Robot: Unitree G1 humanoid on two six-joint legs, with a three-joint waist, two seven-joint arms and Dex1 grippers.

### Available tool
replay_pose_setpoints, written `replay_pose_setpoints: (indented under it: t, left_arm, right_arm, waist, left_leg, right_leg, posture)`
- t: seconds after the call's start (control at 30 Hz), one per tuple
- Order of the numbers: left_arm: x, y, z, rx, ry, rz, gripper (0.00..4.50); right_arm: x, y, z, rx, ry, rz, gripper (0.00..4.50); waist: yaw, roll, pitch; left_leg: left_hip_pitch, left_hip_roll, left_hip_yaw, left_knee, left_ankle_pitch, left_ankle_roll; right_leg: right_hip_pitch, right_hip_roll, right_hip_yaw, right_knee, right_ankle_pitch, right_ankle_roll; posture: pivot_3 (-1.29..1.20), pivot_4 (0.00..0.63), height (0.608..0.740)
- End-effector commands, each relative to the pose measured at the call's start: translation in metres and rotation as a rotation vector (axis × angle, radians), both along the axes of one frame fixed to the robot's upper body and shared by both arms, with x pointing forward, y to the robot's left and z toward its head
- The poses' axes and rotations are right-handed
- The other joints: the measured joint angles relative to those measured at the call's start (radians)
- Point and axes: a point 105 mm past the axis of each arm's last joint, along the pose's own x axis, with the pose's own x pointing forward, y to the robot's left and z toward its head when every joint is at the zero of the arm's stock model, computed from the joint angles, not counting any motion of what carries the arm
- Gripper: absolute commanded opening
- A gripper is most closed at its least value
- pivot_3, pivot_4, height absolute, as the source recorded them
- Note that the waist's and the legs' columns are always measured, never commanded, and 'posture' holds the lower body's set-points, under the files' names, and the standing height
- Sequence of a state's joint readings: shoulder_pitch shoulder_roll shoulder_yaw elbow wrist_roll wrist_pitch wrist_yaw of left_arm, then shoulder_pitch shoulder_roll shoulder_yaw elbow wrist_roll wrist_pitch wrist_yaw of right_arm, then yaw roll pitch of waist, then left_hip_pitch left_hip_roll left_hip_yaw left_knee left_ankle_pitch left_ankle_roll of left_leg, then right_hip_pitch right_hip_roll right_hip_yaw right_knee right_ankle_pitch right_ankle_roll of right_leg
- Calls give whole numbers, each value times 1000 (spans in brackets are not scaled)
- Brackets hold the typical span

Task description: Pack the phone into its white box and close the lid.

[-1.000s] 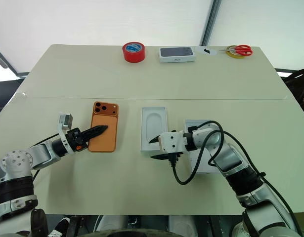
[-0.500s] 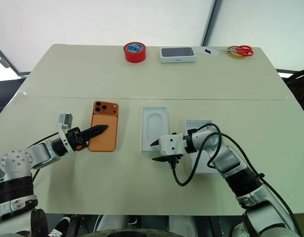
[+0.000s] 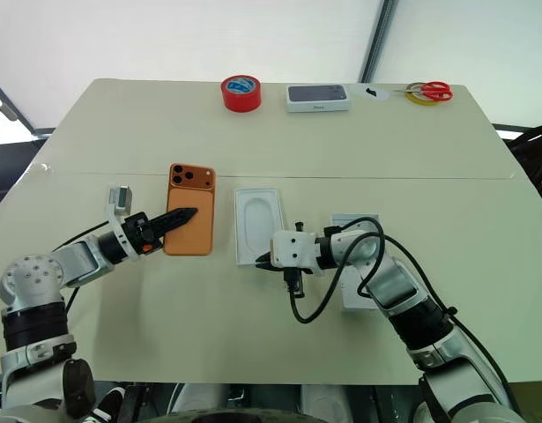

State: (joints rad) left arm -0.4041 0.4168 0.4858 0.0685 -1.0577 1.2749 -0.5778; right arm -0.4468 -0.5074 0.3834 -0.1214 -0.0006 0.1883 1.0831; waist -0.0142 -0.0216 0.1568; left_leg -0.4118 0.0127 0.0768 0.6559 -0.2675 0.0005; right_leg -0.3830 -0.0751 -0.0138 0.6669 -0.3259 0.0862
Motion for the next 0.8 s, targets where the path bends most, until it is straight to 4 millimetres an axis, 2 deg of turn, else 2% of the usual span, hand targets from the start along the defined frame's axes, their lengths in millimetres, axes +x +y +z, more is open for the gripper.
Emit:
replay_pose_setpoints:
  t: [0.03, 0.17, 0.23, 0.37, 0.47, 0.53, 0.6, 0.73, 0.8]
  left_arm:
    - [6, -12, 29, -24, -115, -11, 0]
    - [11, -21, 33, -48, -117, -16, 0]
    - [14, -25, 33, -57, -111, -18, 0]
    - [18, -31, 28, -40, -97, -29, 0]
    - [20, -32, 26, -44, -84, -30, 0]
    - [24, -34, 21, -51, -60, -22, 0]
    - [26, -36, 17, -55, -56, -15, 0]
    - [22, -45, 9, -67, -29, -36, 0]
    - [21, -50, 5, -85, -17, -37, 0]
  right_arm:
    - [9, 24, 16, 35, -55, -52, 15]
    - [15, 35, 21, 68, -22, -117, 15]
    - [11, 40, 24, 75, -9, -101, 15]
    - [8, 35, 18, 32, 16, -88, 15]
    - [7, 31, 17, 23, 28, -84, 1049]
    - [-6, 26, 20, 31, 77, -22, 2057]
    - [-4, 11, 25, 10, 41, -12, 3036]
    - [23, -28, 31, -32, 15, -129, 3036]
    - [35, -41, 34, -31, -8, -174, 3036]
  waist:
    - [0, 0, 0]
    - [2, 0, 0]
    - [2, 0, 0]
    - [1, 0, 0]
    - [0, 0, 0]
    - [1, 0, 0]
    - [1, 0, 0]
    - [3, 0, 0]
    - [2, 0, 0]
  left_leg:
    - [0, 0, 0, 0, 0, 0]
    - [0, 0, 0, 2, 0, 0]
    - [0, 0, 0, 3, 0, 0]
    - [0, 0, 0, 3, 0, 0]
    - [0, 0, 0, 3, 0, 0]
    - [0, 0, -1, 3, 0, 0]
    - [0, 0, -1, 4, 0, 1]
    - [0, 0, -1, 5, -1, 1]
    - [0, 0, -1, 5, -1, 2]
  right_leg:
    - [0, 0, 0, 0, 0, 0]
    - [0, 1, 0, 1, 0, 0]
    - [1, 1, 0, 1, 0, 0]
    - [1, 1, 0, 1, 0, 0]
    - [1, 1, 0, 1, 0, 0]
    - [1, 2, 0, 1, 0, 0]
    - [1, 2, 0, 1, 0, 0]
    - [2, 2, 0, 0, 0, 0]
    - [3, 1, 0, 0, 0, 0]
  posture:
    - [0, 150, 730]
    - [0, 150, 730]
    - [0, 150, 730]
    - [0, 150, 730]
    - [0, 150, 730]
    - [0, 150, 730]
    - [0, 150, 730]
    - [0, 150, 730]
    - [0, 150, 730]
